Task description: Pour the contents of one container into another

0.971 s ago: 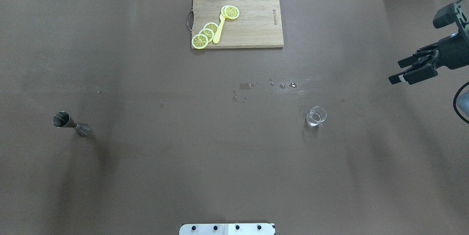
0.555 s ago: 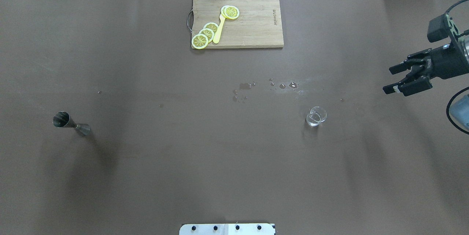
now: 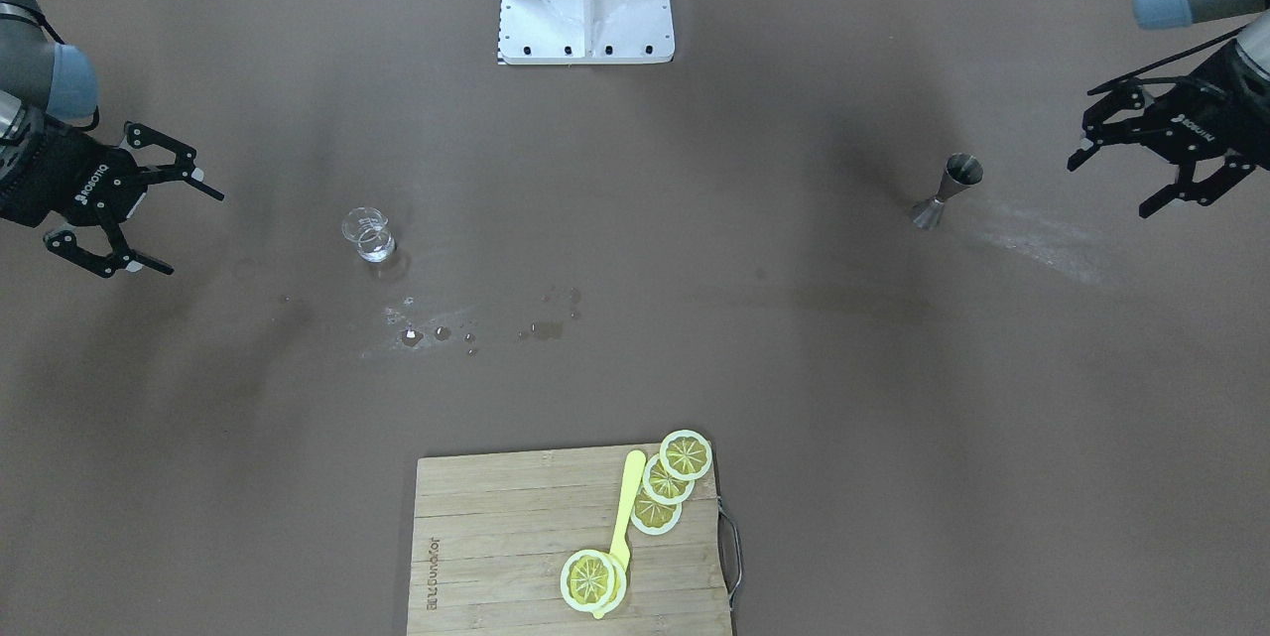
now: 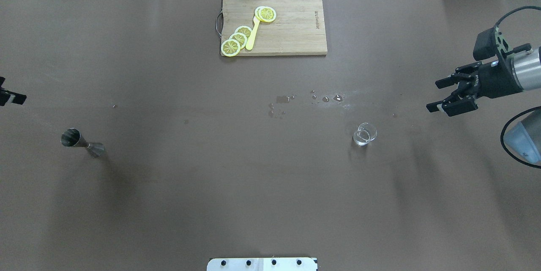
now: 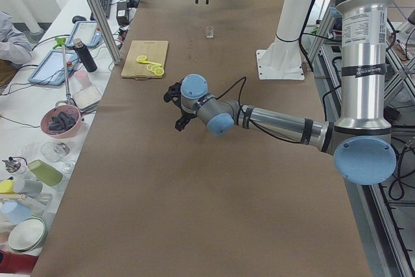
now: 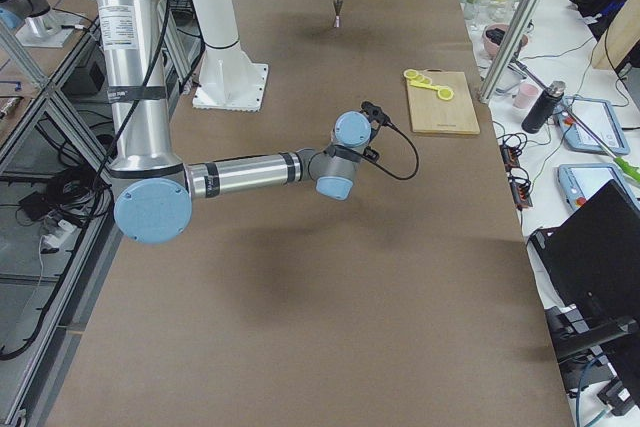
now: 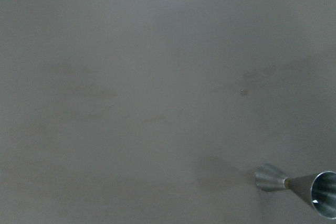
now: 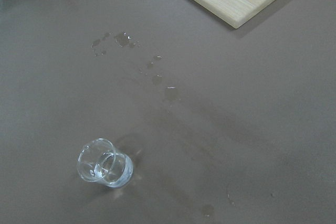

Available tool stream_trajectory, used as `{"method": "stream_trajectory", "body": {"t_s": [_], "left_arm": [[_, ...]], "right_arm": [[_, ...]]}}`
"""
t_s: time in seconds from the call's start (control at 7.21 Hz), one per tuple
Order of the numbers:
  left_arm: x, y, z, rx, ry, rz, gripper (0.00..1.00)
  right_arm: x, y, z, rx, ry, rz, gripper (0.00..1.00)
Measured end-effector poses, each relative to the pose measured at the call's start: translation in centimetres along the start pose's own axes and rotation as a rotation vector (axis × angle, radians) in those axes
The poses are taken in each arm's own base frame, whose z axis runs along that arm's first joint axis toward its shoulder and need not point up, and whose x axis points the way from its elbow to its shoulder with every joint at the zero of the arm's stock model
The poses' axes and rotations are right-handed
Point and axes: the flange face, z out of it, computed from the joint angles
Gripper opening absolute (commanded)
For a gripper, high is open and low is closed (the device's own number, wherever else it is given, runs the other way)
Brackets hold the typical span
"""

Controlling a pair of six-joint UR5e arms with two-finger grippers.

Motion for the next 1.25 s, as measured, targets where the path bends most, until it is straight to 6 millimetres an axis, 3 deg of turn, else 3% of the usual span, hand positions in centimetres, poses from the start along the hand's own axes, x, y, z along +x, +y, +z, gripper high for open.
{"method": "stream_trajectory", "body": {"t_s": [0.28, 0.42, 0.83, 1.25], "left_arm": [[5.8, 0.8, 2.9, 0.176, 0.021, 0.020, 0.98], [7.7, 1.6, 3.6, 0.264, 0.000, 0.028, 0.98], [9.4, 4.9, 3.6, 0.452, -0.172, 0.032, 0.98], [11.6, 7.7, 4.1, 0.691, -0.255, -0.021, 0.98]], "right_arm": [[1.2, 0.7, 1.5, -0.030, 0.002, 0.030, 1.00], [1.3, 0.7, 1.6, -0.017, 0.012, 0.009, 1.00], [-1.7, -0.3, 3.1, 0.095, 0.019, -0.272, 0.99], [-5.3, 0.4, 6.4, 0.113, -0.066, -0.523, 0.98]]}}
